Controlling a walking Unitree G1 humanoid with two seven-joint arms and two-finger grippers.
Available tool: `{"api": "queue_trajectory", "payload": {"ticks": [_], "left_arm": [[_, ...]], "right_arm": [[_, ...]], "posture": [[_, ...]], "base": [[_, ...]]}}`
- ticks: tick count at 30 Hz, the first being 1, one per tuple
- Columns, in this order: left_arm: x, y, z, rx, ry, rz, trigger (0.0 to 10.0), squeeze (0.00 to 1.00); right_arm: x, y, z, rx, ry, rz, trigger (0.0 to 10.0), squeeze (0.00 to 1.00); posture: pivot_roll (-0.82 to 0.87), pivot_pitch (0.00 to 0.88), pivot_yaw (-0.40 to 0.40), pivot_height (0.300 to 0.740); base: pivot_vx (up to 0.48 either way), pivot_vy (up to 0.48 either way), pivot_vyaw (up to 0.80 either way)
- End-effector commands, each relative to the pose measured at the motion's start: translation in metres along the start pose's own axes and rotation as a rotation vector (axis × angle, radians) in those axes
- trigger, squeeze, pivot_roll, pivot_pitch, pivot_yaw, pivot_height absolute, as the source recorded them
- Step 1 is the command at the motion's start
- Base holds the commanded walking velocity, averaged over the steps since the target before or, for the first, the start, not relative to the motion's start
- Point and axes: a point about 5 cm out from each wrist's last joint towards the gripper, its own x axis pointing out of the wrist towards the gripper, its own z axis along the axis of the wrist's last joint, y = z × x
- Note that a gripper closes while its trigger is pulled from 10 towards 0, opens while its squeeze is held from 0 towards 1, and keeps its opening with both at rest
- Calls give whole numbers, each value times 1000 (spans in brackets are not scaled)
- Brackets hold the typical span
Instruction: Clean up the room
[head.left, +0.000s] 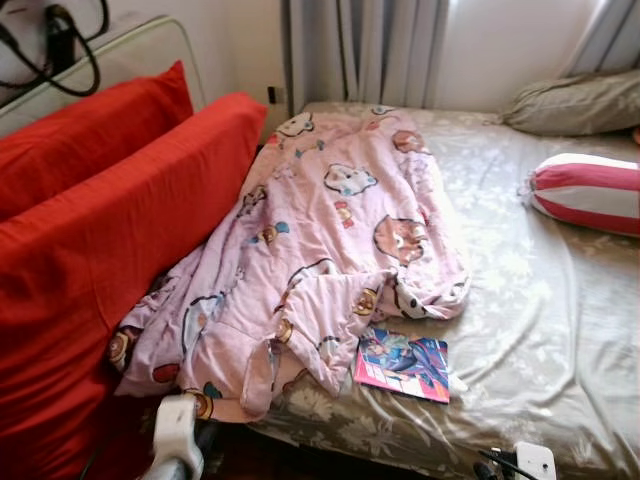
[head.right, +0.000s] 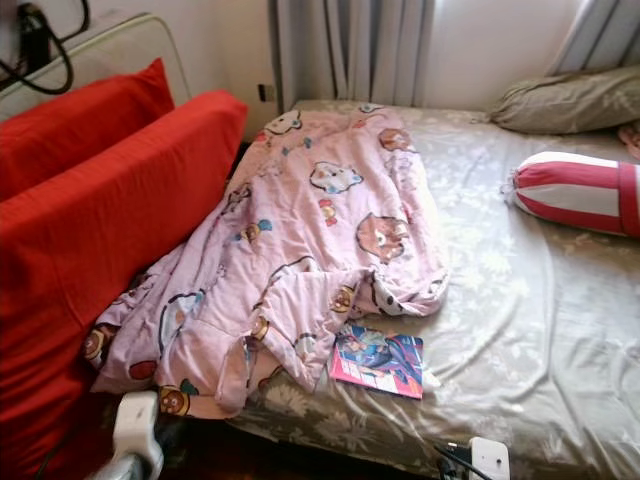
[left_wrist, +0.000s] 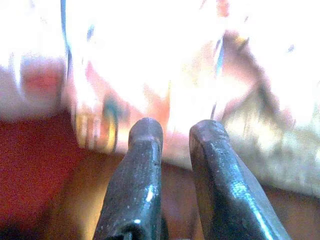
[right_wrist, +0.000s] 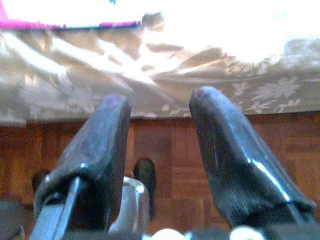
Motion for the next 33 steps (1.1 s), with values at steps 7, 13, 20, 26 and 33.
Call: {"api": "queue_trajectory", "payload": {"ticks": [7,13,20,26,33], "left_arm": [[-1,-7,18,36,-169,-30,10000,0],[-7,-8,24,42,-260,-50,10000,0],[-12,0,32,53,-305,-49,10000,0],[-13,8,37,43,-311,-25,10000,0],[-11,7,37,63,-292,-44,10000,0]], "right_arm": [[18,22,73,-125,-301,83,10000,0],[13,20,91,-102,-435,98,10000,0],[5,16,91,20,-522,23,10000,0],[5,20,70,35,-443,-6,10000,0],[4,14,69,61,-443,-44,10000,0]], "posture": [[4,0,-48,740],[6,0,-35,740],[-1,0,-9,740],[10,0,25,740],[1,0,34,740]], "base": [[0,0,0],[0,0,0],[0,0,0],[0,0,0],[0,0,-708]]}}
